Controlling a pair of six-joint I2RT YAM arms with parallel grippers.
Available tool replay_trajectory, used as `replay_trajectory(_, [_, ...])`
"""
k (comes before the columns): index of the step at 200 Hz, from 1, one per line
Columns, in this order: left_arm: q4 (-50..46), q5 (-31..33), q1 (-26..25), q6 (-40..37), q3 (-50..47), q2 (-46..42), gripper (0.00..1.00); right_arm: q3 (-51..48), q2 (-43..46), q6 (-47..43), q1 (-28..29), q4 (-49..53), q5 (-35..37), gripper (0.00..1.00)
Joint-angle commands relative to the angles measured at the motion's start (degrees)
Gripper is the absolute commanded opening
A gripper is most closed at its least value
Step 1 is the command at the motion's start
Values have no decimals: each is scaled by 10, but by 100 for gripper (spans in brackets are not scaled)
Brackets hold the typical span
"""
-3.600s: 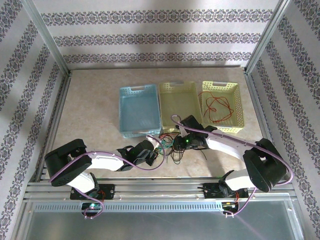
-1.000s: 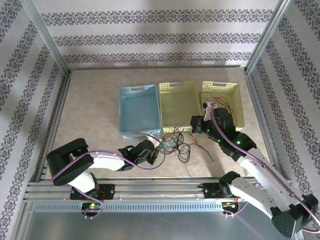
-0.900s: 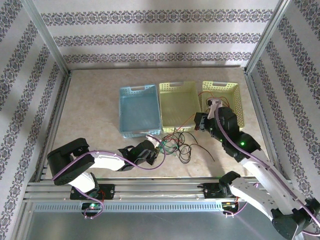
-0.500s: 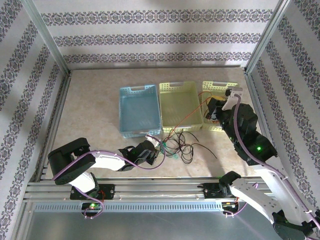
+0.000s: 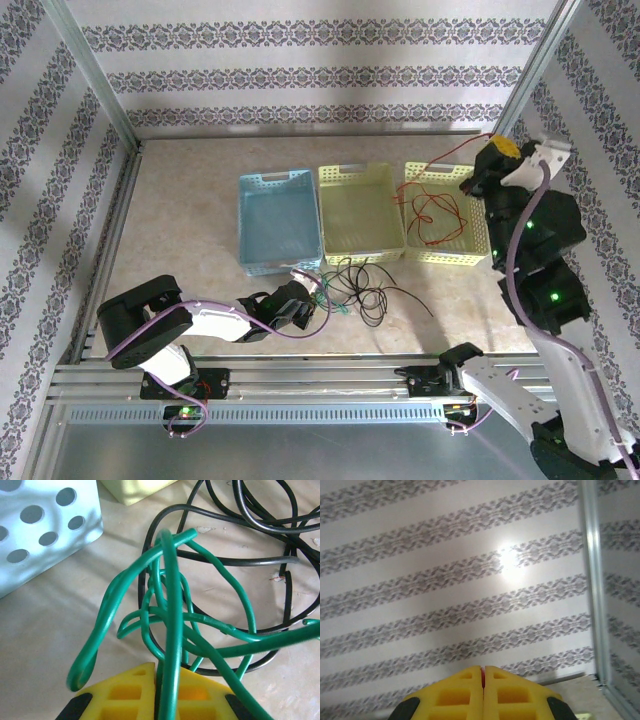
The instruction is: Untangle the cables
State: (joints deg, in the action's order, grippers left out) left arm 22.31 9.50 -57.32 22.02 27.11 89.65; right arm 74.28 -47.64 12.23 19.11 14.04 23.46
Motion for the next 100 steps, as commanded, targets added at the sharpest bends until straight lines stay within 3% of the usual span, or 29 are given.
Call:
replay_trajectory(1, [-56,-3,-3,0,-15,26,7,5,-45,7,-53,-2,-29,0])
replay_trajectory(43, [-62,-4,-3,-7,-13,15,9,-24,-133,57,-141,0,-99,0])
replay_trajectory(100, [-67,-1,-3,-10,-19,-5,10,-109,-179,87,-170,4,-112,0])
